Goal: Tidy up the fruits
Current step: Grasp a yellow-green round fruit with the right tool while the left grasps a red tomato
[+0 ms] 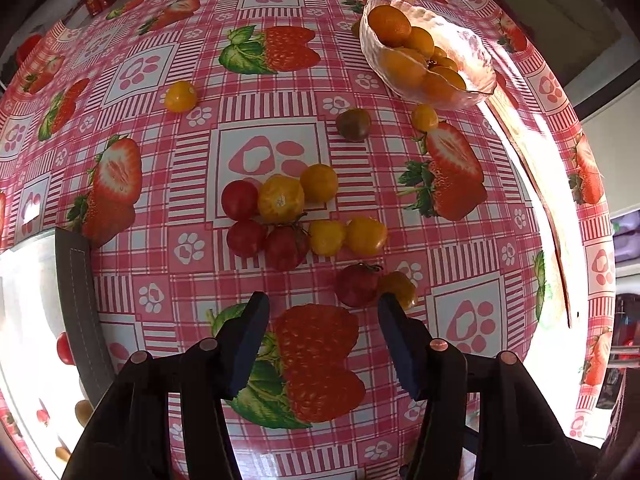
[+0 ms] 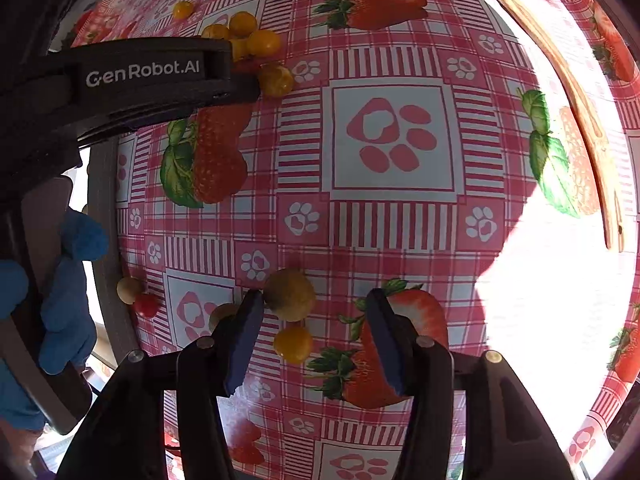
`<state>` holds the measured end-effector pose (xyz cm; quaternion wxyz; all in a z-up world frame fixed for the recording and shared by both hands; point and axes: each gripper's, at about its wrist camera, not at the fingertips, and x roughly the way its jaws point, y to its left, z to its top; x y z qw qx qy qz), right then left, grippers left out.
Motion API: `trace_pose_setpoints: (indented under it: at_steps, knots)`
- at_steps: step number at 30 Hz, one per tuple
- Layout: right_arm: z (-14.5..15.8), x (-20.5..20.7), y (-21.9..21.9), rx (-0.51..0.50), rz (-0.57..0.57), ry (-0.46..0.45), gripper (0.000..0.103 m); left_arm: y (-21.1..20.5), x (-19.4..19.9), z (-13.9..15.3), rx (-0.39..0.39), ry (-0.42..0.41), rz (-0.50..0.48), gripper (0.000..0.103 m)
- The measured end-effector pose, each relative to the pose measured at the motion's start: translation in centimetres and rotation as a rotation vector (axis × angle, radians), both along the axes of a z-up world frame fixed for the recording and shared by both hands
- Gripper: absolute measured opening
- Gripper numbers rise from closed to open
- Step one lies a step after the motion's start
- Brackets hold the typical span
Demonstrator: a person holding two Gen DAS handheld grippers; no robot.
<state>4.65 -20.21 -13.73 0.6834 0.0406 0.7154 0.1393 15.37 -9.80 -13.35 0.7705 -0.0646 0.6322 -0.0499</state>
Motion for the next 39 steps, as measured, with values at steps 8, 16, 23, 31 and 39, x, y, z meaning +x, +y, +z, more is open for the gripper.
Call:
trace_pose_setpoints:
  at_steps: [8, 16, 23, 31, 39]
  knots:
    - [-0.2, -0.1, 1.2, 0.026, -0.001, 0.001, 0.036, -0.9, 1.2, 0.5, -0.006, 0.000, -0.004, 0.059]
    - [0.1, 1.6, 0.4, 0.050, -0.005, 0.012, 0.030, -3.4, 2.4, 0.4, -0.039, -0.023, -0.009, 0.049]
    - [0.7, 1.6, -1.9, 0.067, -0.020, 0.010, 0.030, -3.2, 1.9, 0.4, -0.074, -0.040, -0.014, 0.031]
    - [1.4, 2.4, -4.5, 0.072, -0.057, 0.007, 0.030, -1.8, 0.5, 0.9, -0.003, -0.040, -0.023, 0.029]
    - [1.7, 2.4, -5.7, 0.071, -0.062, 0.006, 0.030, 0.3, -0.3, 0.1, -0.002, 0.009, -0.007, 0.029]
